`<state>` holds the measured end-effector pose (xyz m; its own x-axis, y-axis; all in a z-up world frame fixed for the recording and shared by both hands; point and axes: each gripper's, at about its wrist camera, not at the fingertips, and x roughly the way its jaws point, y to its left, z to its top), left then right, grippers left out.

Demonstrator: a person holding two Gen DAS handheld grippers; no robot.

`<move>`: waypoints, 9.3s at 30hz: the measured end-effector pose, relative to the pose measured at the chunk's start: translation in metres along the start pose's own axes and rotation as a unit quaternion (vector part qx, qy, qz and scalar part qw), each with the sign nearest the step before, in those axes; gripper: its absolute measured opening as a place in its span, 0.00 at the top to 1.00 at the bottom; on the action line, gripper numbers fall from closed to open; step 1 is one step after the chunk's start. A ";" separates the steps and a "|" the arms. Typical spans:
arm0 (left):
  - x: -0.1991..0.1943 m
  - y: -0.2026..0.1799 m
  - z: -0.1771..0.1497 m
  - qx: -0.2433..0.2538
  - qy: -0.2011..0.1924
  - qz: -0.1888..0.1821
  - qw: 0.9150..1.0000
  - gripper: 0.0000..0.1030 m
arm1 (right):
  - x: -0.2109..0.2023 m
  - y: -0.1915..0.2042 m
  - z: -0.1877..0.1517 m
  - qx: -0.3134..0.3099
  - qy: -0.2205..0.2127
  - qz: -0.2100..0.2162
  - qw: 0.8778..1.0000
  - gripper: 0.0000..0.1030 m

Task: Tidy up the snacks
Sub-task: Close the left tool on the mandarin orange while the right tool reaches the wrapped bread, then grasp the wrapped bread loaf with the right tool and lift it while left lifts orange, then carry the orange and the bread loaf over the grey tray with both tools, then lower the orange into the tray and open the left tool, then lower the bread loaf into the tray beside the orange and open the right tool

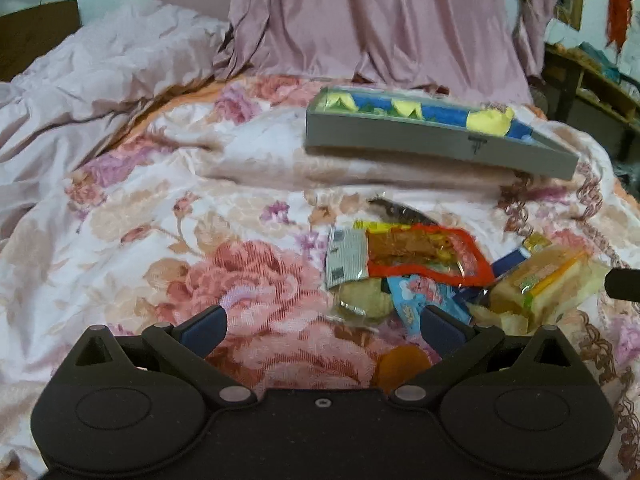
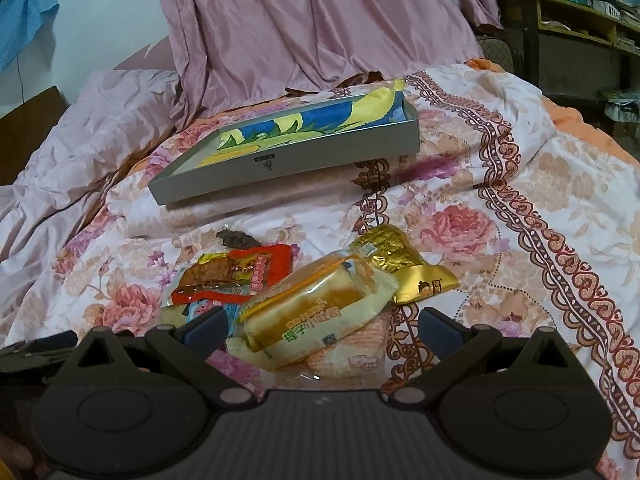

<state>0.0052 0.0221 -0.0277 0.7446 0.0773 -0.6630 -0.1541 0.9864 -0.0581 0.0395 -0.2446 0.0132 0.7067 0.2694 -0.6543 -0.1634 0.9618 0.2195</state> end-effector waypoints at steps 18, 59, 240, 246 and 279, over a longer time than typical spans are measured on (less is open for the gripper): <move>0.021 -0.033 -0.017 0.116 0.023 -0.048 0.992 0.05 | 0.022 0.003 0.010 -0.033 -0.006 0.015 0.999 0.00; 0.022 -0.018 -0.003 0.012 -0.009 -0.104 0.994 0.66 | 0.024 0.055 -0.005 -0.278 -0.043 -0.030 0.959 0.00; 0.232 -0.056 0.212 0.038 -0.008 -0.061 0.997 0.64 | 0.219 0.032 0.185 -0.115 -0.018 -0.016 0.993 0.45; 0.233 -0.058 0.212 0.046 -0.008 -0.056 0.997 0.64 | 0.221 0.030 0.181 -0.115 -0.013 -0.016 0.993 0.45; 0.200 -0.053 0.215 0.032 -0.043 -0.053 0.997 0.01 | 0.171 0.027 0.185 -0.115 -0.072 -0.016 0.991 0.00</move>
<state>0.3015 0.0160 0.0031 0.8075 -0.0178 -0.5896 -0.0329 0.9966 -0.0752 0.2832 -0.1820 0.0416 0.8018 0.2457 -0.5447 -0.2811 0.9595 0.0191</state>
